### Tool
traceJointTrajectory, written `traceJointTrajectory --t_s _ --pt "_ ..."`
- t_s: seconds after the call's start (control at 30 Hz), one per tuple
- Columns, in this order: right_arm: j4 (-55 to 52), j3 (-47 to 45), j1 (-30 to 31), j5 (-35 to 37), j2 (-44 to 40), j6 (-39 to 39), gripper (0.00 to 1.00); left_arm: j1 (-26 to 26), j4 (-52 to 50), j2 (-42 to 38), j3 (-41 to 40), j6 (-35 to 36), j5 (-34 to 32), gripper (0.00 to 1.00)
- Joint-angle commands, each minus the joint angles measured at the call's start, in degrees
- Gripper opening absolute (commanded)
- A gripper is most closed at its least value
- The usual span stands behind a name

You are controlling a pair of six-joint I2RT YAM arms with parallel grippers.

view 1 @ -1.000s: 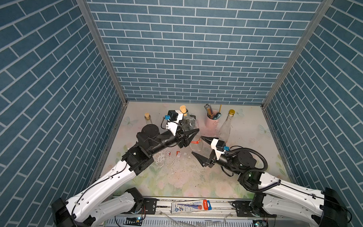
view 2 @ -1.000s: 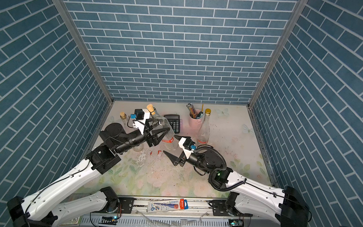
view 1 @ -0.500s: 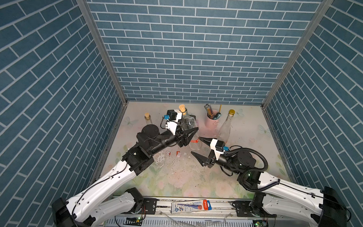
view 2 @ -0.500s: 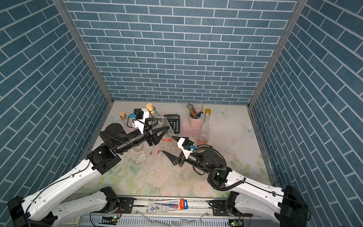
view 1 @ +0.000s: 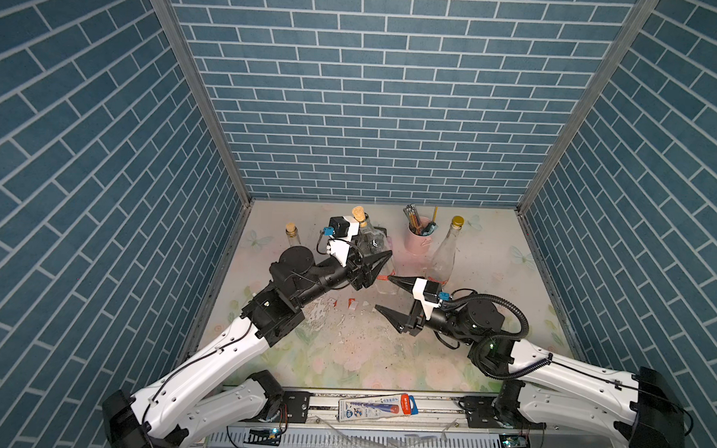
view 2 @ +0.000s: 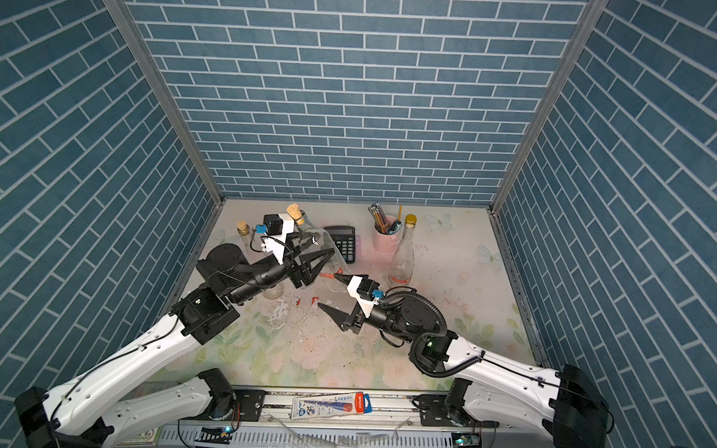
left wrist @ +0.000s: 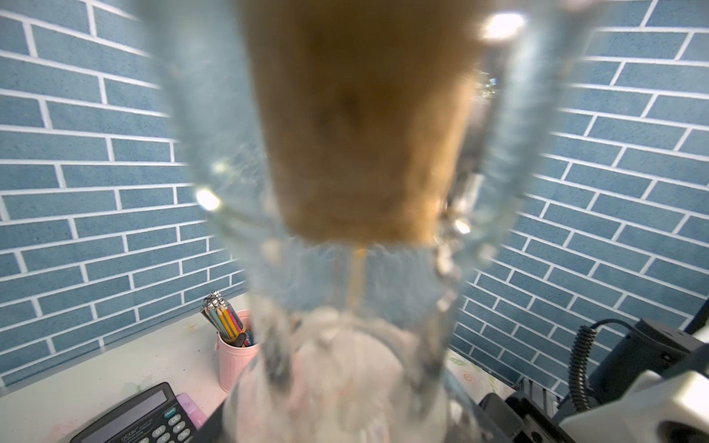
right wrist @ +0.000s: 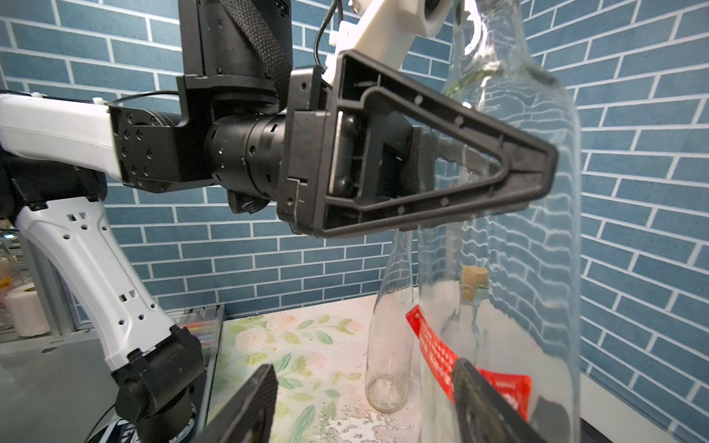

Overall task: Remove the label from the bottle
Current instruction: Tear open the label from the bottle.

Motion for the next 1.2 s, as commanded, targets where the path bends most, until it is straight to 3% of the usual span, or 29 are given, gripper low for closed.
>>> traceJointTrajectory --t_s 0.0,0.37,1.17 --pt "0.4 -0.7 0.1 7.5 -2.7 -0.3 0.78 0.0 4.6 -2.0 0.4 0.5 -0.2 0.00" --pt "0.0 0.4 0.1 7.3 0.4 -0.3 0.80 0.0 5.8 -2.0 0.8 0.1 0.5 0.00" --pt "3.4 1.6 0.1 1.3 3.0 3.0 0.74 0.0 8.2 -2.1 0.2 -0.2 -0.1 0.00"
